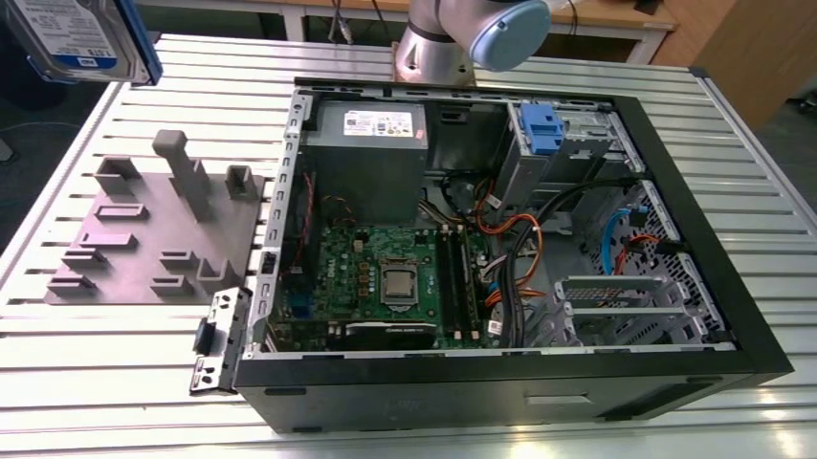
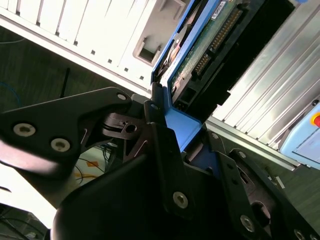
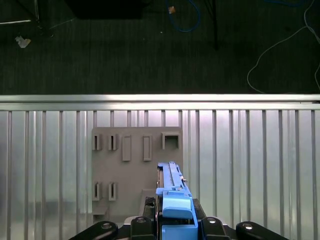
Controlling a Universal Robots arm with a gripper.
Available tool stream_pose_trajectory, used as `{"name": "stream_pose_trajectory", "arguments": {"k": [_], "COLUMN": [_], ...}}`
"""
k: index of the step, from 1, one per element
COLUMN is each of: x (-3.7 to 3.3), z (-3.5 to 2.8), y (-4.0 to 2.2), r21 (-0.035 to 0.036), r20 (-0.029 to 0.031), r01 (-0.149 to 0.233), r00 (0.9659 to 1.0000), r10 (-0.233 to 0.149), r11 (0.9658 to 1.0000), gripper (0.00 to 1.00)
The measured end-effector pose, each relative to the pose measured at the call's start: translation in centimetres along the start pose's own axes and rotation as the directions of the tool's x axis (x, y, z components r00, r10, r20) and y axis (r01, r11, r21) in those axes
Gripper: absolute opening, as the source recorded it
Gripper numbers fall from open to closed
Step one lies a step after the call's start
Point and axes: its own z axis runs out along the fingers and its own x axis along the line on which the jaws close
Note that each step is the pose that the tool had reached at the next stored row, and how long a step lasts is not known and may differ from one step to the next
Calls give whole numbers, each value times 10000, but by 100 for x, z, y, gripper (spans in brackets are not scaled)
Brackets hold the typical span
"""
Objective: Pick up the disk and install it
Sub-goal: 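Pick up the disk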
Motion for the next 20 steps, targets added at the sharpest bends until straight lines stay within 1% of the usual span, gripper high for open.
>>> {"name": "stream_pose_trajectory", "arguments": {"k": [3, 7, 8, 12, 20], "x": [22, 80, 86, 91, 89], "z": [0, -1, -1, -2, -2], "y": [0, -1, -1, -10, -79], "r21": [1, 1, 2, 2, 3], "r20": [1, 1, 0, -3, -3], "r01": [-1, -1, 0, 0, -1], "r00": [10000, 10000, 10000, 10000, 10000], "r10": [1, 1, 0, 0, 1], "r11": [10000, 10000, 10000, 10000, 10000], "gripper": [36, 36, 36, 36, 36]}}
